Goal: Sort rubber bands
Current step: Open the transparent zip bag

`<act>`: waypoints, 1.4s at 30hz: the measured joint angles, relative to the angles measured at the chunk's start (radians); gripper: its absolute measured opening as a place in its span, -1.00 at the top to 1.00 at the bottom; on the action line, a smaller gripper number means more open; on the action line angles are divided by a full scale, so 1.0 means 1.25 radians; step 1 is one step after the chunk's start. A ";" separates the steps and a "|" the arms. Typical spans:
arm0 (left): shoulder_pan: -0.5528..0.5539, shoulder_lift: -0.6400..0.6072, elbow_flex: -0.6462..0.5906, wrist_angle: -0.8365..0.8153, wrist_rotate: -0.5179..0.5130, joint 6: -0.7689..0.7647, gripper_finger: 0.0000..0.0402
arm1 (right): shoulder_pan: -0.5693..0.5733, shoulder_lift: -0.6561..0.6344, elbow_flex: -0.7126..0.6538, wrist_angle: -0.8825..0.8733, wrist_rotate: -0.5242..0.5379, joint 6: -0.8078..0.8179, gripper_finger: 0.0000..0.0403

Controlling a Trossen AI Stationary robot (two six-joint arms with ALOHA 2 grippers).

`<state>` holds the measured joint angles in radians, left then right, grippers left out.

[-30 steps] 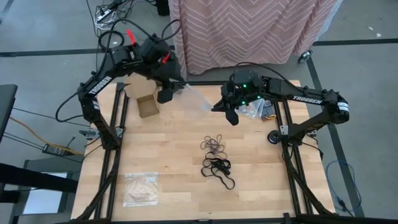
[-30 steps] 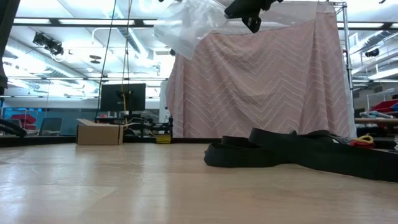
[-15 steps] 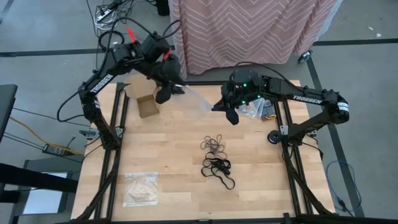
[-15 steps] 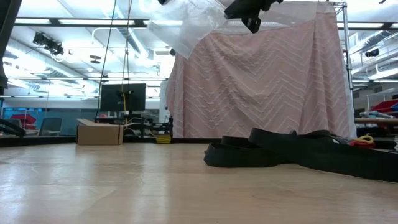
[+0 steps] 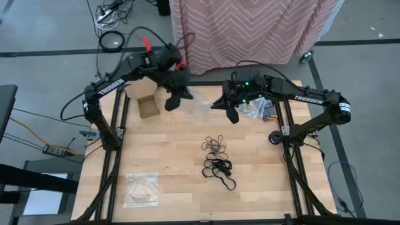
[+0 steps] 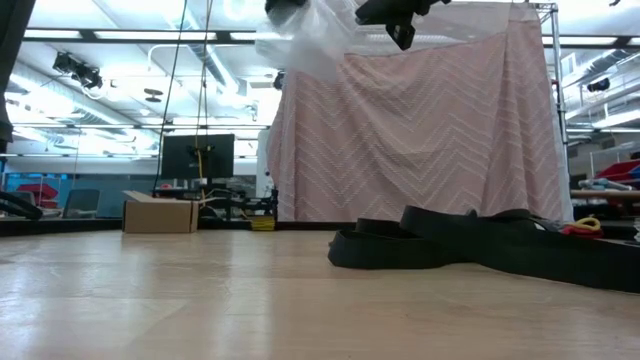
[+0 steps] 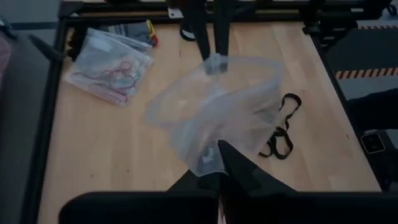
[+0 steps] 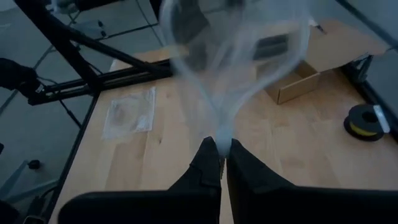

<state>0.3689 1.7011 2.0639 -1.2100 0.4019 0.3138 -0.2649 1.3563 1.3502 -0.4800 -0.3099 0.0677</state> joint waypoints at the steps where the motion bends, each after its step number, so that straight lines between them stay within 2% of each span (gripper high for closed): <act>1: -0.004 0.000 -0.013 0.011 -0.001 -0.001 0.99 | 0.000 0.000 0.000 0.003 0.000 0.000 1.00; 10: -0.036 0.000 -0.108 0.131 -0.007 -0.025 0.99 | 0.000 0.056 0.000 0.024 -0.035 0.006 1.00; 17: -0.065 0.007 -0.163 0.137 0.009 -0.031 1.00 | 0.000 0.106 0.000 0.077 -0.046 0.009 1.00; 23: -0.071 0.007 -0.243 0.144 -0.006 -0.046 1.00 | -0.003 0.106 0.000 0.079 -0.055 0.008 1.00; 26: -0.072 0.007 -0.275 0.198 -0.021 -0.052 1.00 | -0.006 0.108 0.000 0.075 -0.082 0.019 1.00; 36: -0.072 0.008 -0.284 0.302 -0.056 -0.105 1.00 | 0.013 0.146 0.001 0.057 -0.096 0.027 1.00; 42: -0.075 0.024 -0.282 0.309 -0.035 -0.126 1.00 | 0.015 0.158 0.000 0.072 -0.091 0.034 1.00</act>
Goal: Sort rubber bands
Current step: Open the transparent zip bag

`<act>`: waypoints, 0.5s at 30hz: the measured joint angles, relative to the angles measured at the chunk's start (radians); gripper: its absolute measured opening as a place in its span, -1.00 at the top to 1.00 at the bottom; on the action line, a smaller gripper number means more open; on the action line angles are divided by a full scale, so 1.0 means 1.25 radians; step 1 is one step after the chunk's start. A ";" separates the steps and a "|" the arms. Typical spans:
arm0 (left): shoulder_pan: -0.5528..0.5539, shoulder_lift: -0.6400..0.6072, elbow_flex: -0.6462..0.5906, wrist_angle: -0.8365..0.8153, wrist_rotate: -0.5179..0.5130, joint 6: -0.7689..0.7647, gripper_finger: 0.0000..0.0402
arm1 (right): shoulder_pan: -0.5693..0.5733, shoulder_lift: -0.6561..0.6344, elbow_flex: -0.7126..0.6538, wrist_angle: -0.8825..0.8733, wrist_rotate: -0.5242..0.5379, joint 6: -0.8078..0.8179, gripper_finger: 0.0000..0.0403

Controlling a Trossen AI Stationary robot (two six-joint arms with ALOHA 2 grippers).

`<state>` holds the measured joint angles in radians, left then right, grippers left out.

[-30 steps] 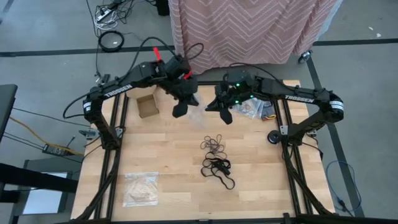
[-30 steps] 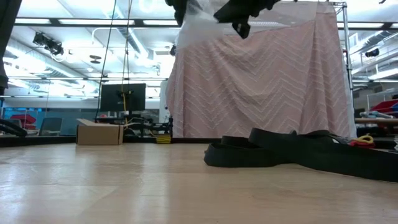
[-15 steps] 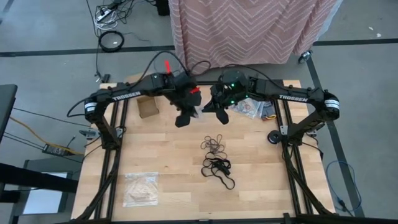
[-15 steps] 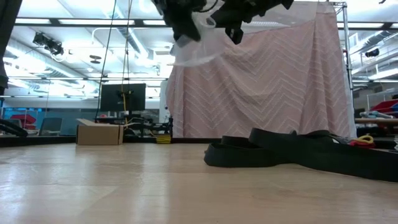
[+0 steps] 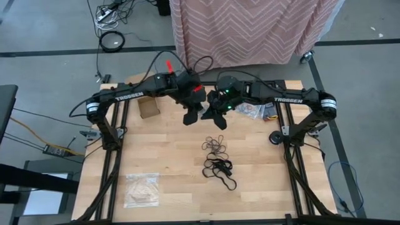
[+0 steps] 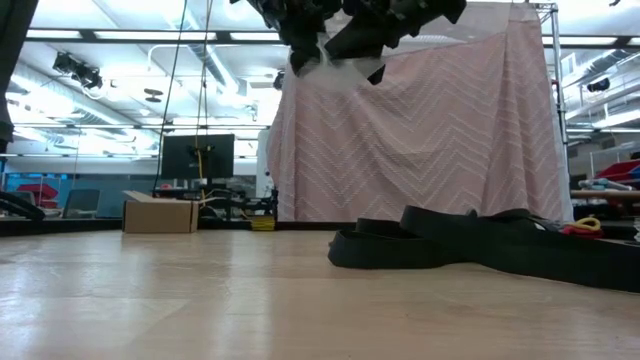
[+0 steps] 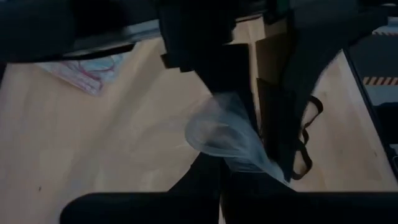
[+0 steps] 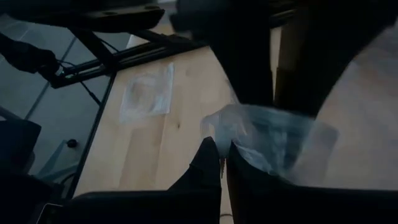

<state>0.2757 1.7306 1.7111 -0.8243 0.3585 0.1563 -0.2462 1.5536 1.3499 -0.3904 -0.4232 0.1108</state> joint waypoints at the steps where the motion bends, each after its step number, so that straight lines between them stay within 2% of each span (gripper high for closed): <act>1: -0.001 0.001 0.000 -0.001 -0.001 0.000 1.00 | 0.000 0.000 0.000 -0.003 0.000 0.000 1.00; 7: 0.001 0.001 0.000 -0.051 -0.016 0.001 0.98 | -0.010 -0.006 0.000 -0.068 0.018 -0.009 1.00; 10: 0.013 -0.004 0.000 -0.104 0.002 0.002 0.93 | -0.012 -0.006 0.000 -0.121 0.049 -0.026 1.00; 15: 0.021 -0.004 0.000 -0.178 0.017 0.029 0.82 | -0.020 -0.007 0.000 -0.158 0.055 -0.048 1.00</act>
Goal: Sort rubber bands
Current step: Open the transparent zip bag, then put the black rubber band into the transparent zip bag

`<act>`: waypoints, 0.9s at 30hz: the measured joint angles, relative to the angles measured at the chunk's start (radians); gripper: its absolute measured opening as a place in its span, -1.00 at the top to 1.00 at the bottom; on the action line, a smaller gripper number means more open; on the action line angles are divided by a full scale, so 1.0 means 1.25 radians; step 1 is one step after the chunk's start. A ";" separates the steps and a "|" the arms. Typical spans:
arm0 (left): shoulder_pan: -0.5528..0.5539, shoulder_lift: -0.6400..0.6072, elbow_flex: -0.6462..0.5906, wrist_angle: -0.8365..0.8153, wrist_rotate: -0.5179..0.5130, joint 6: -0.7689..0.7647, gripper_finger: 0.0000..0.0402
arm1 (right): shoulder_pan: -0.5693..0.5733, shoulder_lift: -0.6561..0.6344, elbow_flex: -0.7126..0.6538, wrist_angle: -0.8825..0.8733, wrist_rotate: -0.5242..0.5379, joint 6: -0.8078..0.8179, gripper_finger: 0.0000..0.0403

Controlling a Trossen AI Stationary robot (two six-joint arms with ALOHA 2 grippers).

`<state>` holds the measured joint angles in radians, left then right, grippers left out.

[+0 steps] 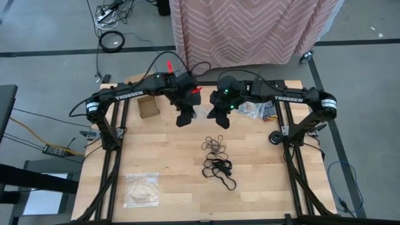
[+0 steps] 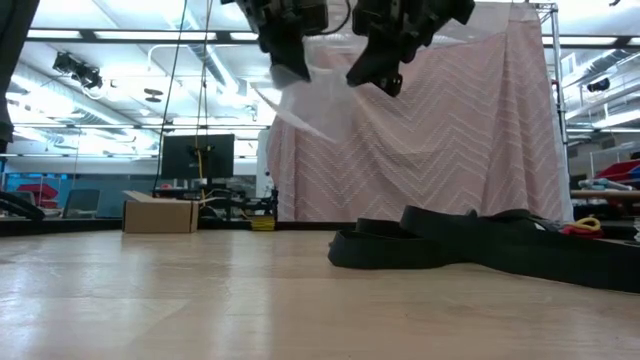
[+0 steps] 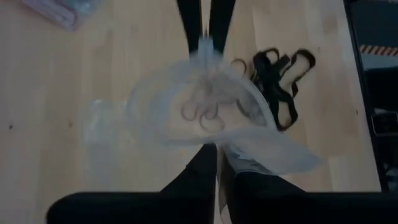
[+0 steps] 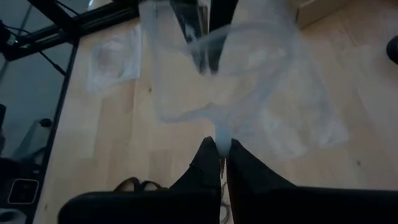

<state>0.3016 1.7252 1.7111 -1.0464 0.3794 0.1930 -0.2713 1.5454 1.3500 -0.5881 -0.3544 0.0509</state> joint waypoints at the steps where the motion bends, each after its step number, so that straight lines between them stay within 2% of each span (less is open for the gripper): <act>1: -0.001 0.000 0.000 -0.005 0.000 0.005 0.79 | -0.003 0.000 0.000 -0.003 0.001 -0.002 1.00; 10: -0.001 0.000 0.000 -0.018 -0.002 0.007 0.41 | -0.024 -0.001 -0.058 -0.009 -0.008 -0.001 1.00; 18: 0.020 -0.001 -0.006 -0.058 -0.053 0.004 0.05 | -0.020 -0.023 -0.147 0.046 -0.010 0.045 1.00; 24: 0.031 -0.001 -0.064 -0.030 -0.049 -0.007 -0.01 | -0.038 -0.092 -0.195 0.019 0.042 0.036 1.00; 27: 0.022 0.000 -0.119 0.034 -0.004 -0.011 0.01 | -0.048 -0.120 -0.232 -0.043 0.105 0.027 1.00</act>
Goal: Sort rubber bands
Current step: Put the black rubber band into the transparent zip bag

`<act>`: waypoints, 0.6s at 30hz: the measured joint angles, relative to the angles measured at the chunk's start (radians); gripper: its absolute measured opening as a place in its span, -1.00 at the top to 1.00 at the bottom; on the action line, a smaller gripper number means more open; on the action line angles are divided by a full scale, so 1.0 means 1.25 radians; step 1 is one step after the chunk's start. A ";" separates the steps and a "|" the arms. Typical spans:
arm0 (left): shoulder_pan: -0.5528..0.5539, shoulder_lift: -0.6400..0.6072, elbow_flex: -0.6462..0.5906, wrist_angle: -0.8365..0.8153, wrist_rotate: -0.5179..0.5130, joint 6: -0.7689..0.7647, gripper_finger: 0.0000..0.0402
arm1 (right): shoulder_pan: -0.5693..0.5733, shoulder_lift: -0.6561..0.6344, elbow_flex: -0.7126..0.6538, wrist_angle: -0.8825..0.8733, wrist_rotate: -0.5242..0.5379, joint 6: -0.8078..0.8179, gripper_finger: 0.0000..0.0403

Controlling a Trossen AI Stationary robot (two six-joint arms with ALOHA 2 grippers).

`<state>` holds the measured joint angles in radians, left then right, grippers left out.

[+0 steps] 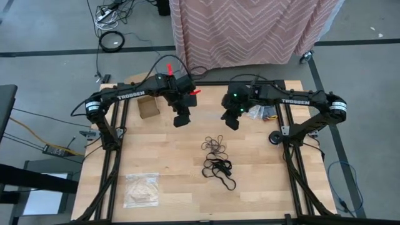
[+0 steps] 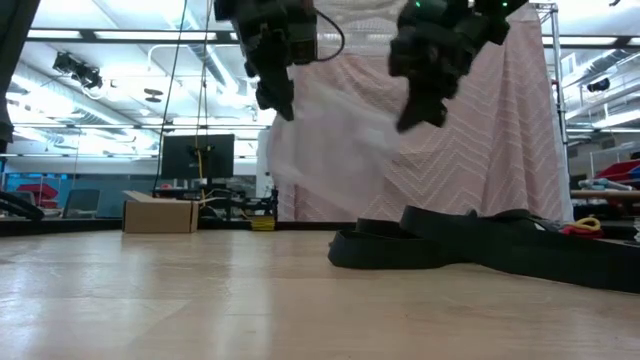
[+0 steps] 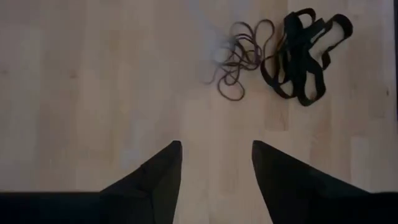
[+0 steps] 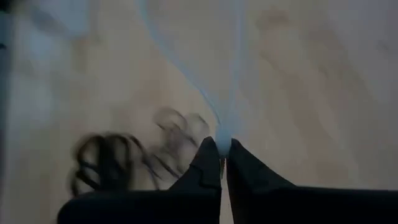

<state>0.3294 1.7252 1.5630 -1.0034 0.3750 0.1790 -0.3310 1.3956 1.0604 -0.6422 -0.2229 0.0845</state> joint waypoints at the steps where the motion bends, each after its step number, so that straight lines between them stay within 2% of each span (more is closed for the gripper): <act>1: -0.008 0.000 -0.019 0.026 0.017 -0.002 0.03 | -0.001 -0.011 -0.018 -0.014 0.022 0.001 1.00; 5: -0.047 0.000 -0.101 0.148 0.036 -0.022 0.11 | -0.004 -0.060 -0.106 0.010 0.077 0.051 1.00; 9: -0.088 0.000 -0.191 0.341 0.023 -0.070 0.20 | -0.004 -0.107 -0.190 0.054 0.103 0.122 1.00; 18: -0.163 0.014 -0.417 0.831 -0.109 -0.133 0.27 | -0.003 -0.188 -0.259 0.084 0.100 0.200 1.00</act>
<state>0.1259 1.7427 1.0422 0.0357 0.2385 0.0130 -0.3344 1.1602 0.7361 -0.5369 -0.0975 0.3350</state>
